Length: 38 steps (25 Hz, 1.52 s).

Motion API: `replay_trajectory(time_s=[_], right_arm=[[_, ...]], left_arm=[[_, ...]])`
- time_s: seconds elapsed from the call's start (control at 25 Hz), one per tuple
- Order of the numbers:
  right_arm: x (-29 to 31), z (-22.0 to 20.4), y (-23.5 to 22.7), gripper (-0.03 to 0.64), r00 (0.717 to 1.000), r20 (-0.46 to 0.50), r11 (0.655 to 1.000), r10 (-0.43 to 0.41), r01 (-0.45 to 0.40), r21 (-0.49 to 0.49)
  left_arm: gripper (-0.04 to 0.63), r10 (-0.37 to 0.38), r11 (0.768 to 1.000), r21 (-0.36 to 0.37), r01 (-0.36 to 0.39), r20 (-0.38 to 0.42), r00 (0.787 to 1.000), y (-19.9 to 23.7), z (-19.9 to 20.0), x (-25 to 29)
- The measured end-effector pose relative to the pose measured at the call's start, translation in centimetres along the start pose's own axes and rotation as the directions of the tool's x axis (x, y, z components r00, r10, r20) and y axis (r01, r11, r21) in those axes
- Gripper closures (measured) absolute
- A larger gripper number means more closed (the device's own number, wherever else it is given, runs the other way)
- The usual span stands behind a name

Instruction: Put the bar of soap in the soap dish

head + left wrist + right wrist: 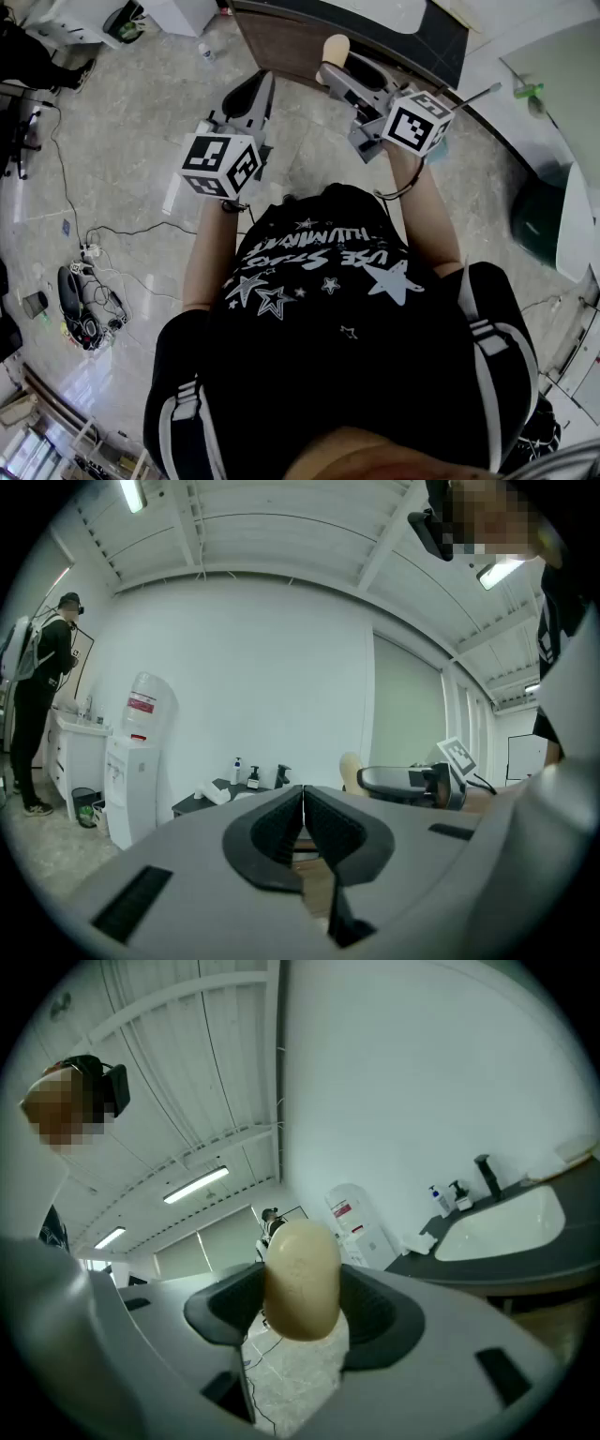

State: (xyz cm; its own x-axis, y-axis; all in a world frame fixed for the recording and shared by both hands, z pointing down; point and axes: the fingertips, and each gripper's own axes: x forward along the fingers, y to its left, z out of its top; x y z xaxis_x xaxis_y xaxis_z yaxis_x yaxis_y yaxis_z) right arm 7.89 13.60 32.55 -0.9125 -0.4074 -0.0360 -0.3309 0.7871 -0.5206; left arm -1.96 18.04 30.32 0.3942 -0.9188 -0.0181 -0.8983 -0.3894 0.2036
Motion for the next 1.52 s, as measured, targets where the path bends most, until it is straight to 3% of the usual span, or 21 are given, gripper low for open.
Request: replay_trajectory(time_s=[0.36, 0.68, 1.52], right_arm=[[0.9, -1.2, 0.0, 0.354, 1.000, -0.010, 1.000, -0.017, 0.017, 0.019], [2.5, -1.0, -3.0, 0.354, 1.000, 0.001, 0.999, 0.001, -0.002, 0.044], [14.1, 6.7, -17.6, 0.354, 1.000, -0.012, 0.996, 0.011, -0.010, 0.093]], left_arm=[[0.583, -0.011, 1.000, -0.006, 0.011, -0.010, 1.000, 1.5, -0.4, -0.7], [0.583, 0.017, 1.000, -0.008, -0.018, -0.033, 0.999, 3.0, -1.7, 1.0], [0.583, 0.079, 0.996, -0.039, -0.081, -0.063, 0.995, 14.4, -0.4, 16.6]])
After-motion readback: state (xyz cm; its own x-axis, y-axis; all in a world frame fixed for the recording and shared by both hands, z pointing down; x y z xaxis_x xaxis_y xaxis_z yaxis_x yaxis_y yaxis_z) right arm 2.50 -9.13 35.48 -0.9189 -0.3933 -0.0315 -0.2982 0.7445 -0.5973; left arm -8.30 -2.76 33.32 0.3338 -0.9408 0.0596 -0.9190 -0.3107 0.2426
